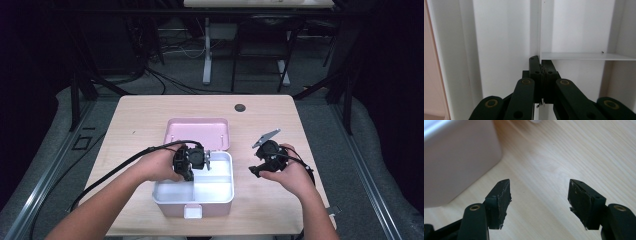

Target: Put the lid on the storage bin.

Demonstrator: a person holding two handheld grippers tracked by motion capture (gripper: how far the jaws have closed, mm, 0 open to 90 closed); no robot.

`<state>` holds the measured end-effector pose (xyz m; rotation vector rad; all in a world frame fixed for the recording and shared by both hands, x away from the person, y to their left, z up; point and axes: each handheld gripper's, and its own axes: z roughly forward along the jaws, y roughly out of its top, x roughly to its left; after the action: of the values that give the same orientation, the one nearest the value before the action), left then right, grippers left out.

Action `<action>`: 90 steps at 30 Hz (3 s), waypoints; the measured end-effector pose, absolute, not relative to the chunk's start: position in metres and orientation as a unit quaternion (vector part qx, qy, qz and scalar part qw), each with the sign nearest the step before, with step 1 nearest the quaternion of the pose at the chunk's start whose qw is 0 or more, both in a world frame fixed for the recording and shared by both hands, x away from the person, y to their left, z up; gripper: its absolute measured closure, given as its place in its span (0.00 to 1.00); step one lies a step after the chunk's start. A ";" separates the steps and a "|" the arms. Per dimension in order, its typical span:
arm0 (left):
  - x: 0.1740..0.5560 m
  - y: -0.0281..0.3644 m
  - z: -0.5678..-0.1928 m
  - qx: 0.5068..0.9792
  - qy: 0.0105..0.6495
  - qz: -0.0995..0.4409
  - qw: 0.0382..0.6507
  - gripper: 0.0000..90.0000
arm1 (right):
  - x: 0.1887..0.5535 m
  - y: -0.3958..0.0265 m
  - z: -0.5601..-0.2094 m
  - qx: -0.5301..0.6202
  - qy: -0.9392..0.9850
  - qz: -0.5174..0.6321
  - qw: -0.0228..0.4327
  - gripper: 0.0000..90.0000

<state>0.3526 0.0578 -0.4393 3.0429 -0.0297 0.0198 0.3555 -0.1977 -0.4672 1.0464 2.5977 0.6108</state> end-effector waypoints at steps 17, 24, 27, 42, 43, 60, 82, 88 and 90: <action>0.351 0.055 -0.440 0.999 0.000 0.010 0.043 0.98 | 0.391 -0.185 -0.445 0.405 0.870 0.253 0.125 0.37; 0.351 0.055 -0.440 0.999 0.001 0.009 0.043 0.98 | 0.399 -0.175 -0.437 0.405 0.871 0.251 0.124 0.42; 0.350 0.055 -0.440 0.999 0.000 0.013 0.043 0.98 | 0.403 -0.171 -0.436 0.407 0.868 0.253 0.131 0.44; 0.349 0.054 -0.440 0.999 0.003 0.013 0.040 0.98 | 0.434 -0.146 -0.441 0.474 0.838 0.239 0.121 0.57; 0.349 0.054 -0.440 0.999 0.002 0.013 0.040 0.98 | 0.436 -0.144 -0.442 0.476 0.839 0.239 0.112 0.57; 0.348 0.054 -0.440 0.999 0.002 0.018 0.039 0.98 | 0.460 -0.122 -0.449 0.491 0.824 0.246 0.144 0.61; 0.350 0.054 -0.440 0.999 -0.001 0.013 0.039 0.98 | 0.478 -0.108 -0.461 0.523 0.804 0.255 0.123 0.69; 0.349 0.054 -0.440 0.999 -0.002 0.015 0.038 0.98 | 0.485 -0.112 -0.466 0.541 0.796 0.247 0.111 0.74; 0.349 0.054 -0.440 0.999 -0.002 0.015 0.038 0.98 | 0.488 -0.113 -0.468 0.547 0.793 0.243 0.112 0.75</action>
<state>0.3491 0.0537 -0.4401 3.0655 -0.0050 0.0473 0.4877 -0.1135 -0.4678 1.6049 2.3283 0.7124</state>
